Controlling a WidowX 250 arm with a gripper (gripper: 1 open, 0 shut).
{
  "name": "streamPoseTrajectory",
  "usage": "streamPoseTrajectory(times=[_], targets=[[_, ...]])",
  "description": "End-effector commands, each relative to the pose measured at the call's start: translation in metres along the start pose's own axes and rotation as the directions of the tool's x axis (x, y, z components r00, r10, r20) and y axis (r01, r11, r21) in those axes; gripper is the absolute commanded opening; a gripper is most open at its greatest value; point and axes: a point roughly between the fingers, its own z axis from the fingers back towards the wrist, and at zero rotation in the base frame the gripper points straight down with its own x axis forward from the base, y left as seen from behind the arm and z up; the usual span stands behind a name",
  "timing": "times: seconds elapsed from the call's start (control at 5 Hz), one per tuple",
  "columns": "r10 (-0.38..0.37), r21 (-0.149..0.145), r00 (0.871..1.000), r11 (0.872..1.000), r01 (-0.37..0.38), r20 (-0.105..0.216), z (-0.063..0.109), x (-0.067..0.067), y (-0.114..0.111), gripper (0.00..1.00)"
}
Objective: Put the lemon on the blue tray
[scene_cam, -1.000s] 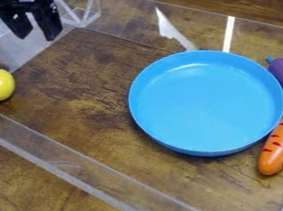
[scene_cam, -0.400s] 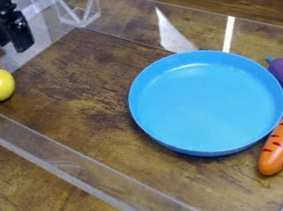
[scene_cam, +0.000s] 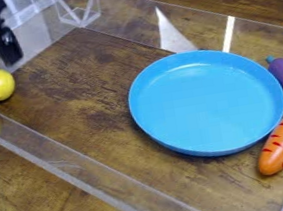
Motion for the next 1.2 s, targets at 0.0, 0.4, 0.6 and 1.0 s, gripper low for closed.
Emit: streamPoseTrajectory(times=[0.0,0.4,0.6,1.0], targets=[[-0.003,0.077,1.0,0.997,0.002,0.001,0.012,-0.02,0.009,1.0],[-0.017,0.09,1.0,0.996,0.019,-0.022,0.006,-0.026,0.014,1.0],[-0.021,0.091,0.999,0.996,0.023,-0.029,0.002,-0.027,0.014,1.0],[0.003,0.102,0.999,0.995,0.002,-0.043,-0.001,-0.046,0.008,1.0]])
